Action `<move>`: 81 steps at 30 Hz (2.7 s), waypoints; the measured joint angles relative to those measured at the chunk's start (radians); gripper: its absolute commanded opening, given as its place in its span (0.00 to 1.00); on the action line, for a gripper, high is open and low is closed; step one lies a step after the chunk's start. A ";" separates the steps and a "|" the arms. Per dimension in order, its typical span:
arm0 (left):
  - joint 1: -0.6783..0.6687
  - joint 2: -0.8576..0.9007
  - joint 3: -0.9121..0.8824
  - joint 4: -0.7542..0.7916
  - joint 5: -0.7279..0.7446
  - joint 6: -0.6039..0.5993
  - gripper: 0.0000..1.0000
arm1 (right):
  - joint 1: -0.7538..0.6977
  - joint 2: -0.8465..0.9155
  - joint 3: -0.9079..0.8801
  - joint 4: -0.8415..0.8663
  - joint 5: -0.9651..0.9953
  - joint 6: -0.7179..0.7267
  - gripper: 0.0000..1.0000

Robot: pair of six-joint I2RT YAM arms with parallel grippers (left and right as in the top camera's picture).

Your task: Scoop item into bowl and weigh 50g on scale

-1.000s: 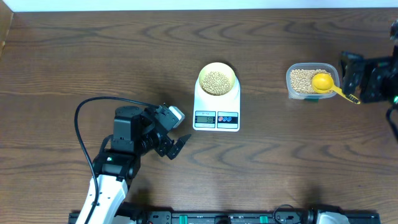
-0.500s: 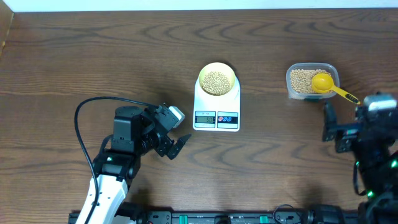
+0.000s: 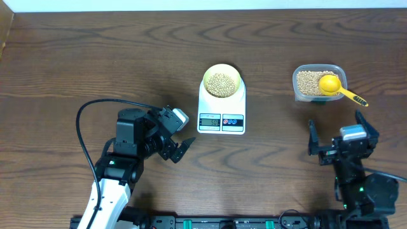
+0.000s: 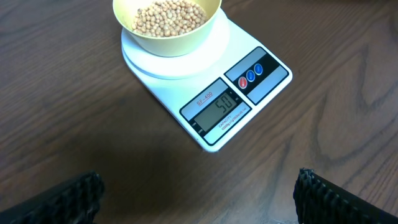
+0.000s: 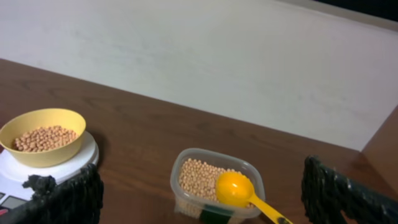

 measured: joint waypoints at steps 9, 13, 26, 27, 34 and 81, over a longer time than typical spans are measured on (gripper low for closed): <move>0.000 0.000 0.000 0.000 0.000 0.000 0.99 | 0.000 -0.098 -0.181 0.154 0.000 0.000 0.99; 0.000 0.000 0.000 0.000 0.000 0.000 1.00 | 0.000 -0.121 -0.246 0.198 0.000 -0.023 0.99; 0.000 0.000 0.000 0.000 0.000 0.000 0.99 | 0.000 -0.211 -0.360 0.145 0.008 -0.142 0.99; 0.000 0.000 0.000 0.000 0.000 0.000 0.99 | 0.000 -0.213 -0.361 0.138 0.013 -0.142 0.99; 0.000 0.000 0.000 0.000 0.000 0.000 0.99 | 0.000 -0.215 -0.361 0.132 0.066 -0.008 0.99; 0.000 0.000 0.000 0.000 0.000 0.000 0.99 | 0.000 -0.215 -0.361 0.131 0.080 0.034 0.99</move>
